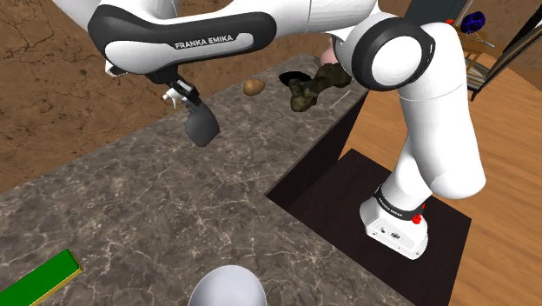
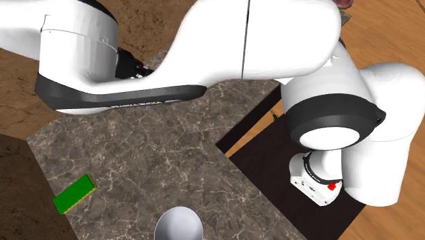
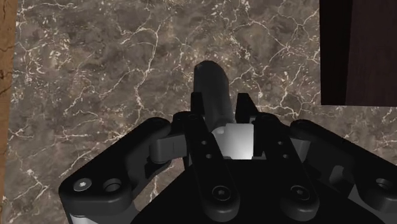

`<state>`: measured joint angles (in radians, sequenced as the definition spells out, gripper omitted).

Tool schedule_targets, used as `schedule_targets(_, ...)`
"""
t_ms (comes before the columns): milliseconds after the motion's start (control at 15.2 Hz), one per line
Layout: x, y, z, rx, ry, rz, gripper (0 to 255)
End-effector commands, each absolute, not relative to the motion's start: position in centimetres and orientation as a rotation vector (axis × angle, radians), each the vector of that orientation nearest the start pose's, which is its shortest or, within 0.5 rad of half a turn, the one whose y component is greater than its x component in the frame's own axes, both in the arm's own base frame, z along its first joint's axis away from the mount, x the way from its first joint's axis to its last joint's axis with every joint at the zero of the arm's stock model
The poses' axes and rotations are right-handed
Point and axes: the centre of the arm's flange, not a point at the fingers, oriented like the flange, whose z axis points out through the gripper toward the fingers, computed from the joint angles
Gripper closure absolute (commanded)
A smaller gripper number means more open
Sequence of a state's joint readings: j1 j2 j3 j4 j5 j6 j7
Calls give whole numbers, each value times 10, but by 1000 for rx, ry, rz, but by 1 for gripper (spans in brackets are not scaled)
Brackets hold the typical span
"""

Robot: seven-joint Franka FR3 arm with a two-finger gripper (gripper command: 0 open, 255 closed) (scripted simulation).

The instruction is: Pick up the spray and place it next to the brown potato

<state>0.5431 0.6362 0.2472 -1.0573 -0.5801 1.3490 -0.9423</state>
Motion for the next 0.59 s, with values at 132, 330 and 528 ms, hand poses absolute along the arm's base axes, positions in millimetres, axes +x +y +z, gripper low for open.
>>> schedule_targets(132,595,360,464,1801,2004,-499,255)
schedule_targets(330,614,326,465,1801,2004,-499,255)
schedule_targets(528,634,291,465,1801,2004,-499,255)
